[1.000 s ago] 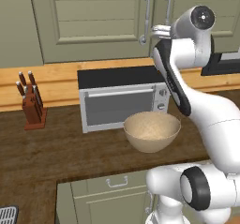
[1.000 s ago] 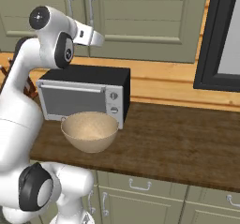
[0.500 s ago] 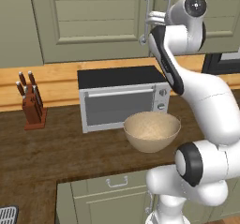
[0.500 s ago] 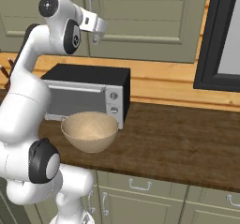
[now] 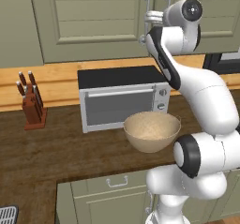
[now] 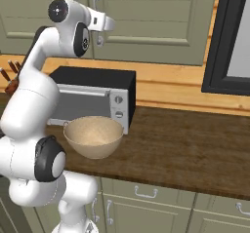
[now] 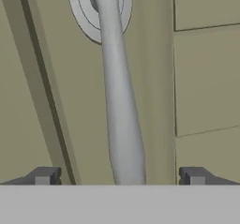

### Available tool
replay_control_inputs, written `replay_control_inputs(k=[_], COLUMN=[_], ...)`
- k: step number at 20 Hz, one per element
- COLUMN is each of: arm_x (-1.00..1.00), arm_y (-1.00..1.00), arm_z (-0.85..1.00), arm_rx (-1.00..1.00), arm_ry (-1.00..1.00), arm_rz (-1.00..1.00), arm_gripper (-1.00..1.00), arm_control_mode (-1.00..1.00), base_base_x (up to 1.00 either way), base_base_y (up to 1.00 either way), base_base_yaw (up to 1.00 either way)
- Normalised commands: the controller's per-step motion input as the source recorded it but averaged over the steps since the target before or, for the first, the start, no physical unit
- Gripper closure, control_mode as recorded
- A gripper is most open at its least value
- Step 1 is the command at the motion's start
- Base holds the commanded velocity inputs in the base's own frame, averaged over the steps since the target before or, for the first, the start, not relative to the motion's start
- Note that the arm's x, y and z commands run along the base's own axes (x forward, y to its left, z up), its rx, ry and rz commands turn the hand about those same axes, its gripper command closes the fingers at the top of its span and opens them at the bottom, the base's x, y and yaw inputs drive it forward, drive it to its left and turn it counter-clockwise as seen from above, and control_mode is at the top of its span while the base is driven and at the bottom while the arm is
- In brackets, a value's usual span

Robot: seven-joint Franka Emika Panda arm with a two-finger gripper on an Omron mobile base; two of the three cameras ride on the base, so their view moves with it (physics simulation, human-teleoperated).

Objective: Open the cabinet, pick up the bread from the cabinet and place it in the basket. Then move the basket to the dining counter.

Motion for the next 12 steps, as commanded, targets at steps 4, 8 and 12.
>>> replay_control_inputs(k=[4, 8, 12], arm_x=[0.59, 0.64, 0.11], arm_y=[-0.13, -0.05, 0.0], arm_z=[-0.08, -0.12, -0.01], arm_rx=[0.05, 0.02, 0.0], arm_ry=[0.0, 0.02, 0.01], arm_rz=[0.0, 0.0, 0.0], arm_gripper=[-1.0, 1.0, 1.0], arm_control_mode=[-1.0, -1.0, -1.0], base_base_x=[0.0, 0.0, 0.0], base_base_y=[0.0, 0.0, 0.0], base_base_yaw=[0.0, 0.0, 0.0])
